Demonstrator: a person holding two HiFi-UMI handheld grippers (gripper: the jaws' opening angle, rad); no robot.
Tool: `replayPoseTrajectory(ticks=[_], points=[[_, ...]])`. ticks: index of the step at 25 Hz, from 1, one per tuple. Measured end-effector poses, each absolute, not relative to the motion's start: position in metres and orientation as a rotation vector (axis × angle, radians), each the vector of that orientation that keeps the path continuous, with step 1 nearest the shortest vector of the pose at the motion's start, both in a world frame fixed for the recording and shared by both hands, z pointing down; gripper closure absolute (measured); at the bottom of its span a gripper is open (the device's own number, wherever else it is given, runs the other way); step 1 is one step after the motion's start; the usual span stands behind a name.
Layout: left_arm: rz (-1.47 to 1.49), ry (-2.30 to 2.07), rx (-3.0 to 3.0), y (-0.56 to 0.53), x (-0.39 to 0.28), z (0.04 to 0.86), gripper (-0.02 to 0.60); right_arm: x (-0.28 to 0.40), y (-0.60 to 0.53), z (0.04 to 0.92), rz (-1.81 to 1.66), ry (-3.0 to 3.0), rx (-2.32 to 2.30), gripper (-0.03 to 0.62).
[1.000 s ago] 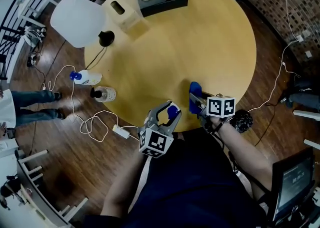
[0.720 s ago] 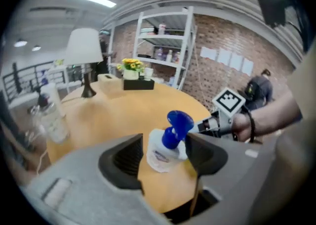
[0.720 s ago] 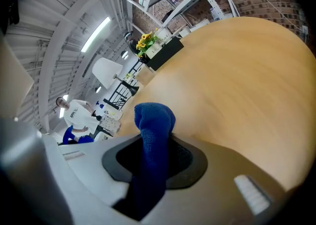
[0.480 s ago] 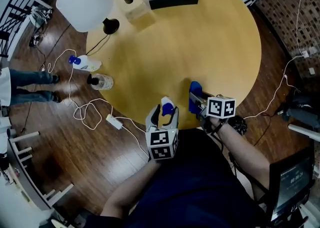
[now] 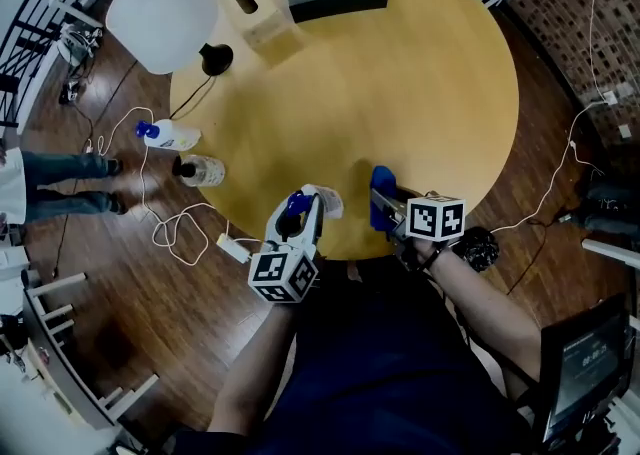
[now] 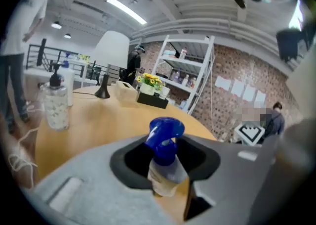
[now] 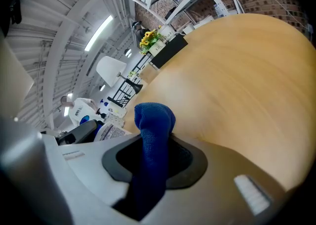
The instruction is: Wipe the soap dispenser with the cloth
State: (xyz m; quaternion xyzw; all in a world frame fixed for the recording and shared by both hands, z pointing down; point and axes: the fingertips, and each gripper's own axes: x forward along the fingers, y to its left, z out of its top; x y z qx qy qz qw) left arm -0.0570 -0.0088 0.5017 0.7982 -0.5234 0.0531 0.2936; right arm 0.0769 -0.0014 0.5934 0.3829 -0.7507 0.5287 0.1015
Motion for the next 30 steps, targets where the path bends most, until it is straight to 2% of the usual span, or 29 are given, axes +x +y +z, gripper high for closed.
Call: replayPoseTrajectory(ticks=[5,8,14,19,24,30], points=[[-0.142,-1.351,1.934,-0.024,-0.11,0.516,0.439,0.063,-0.009,0.584,1.551,-2.224,1.218,0.49],[-0.232,-1.252,1.842,-0.022,-0.124,0.531,0.439,0.032,-0.013,0.574,1.531,-2.252,1.218,0.49],[-0.23,-1.062,1.816,-0.01,-0.129,0.55,0.439,-0.054,-0.003,0.55,1.484,-2.33,1.042,0.49],[-0.215,-1.004,1.793,-0.006,-0.125,0.556,0.439,-0.094,-0.004,0.538,1.171,-2.401,0.989,0.491],[-0.236,-0.987,1.739,-0.005,-0.126,0.559,0.439,-0.088,-0.001,0.553,0.876,-2.373,1.024,0.491],[-0.222,-0.982,1.746,-0.006,-0.128,0.561,0.44,-0.046,-0.006,0.577,0.994,-2.312,1.137,0.491]])
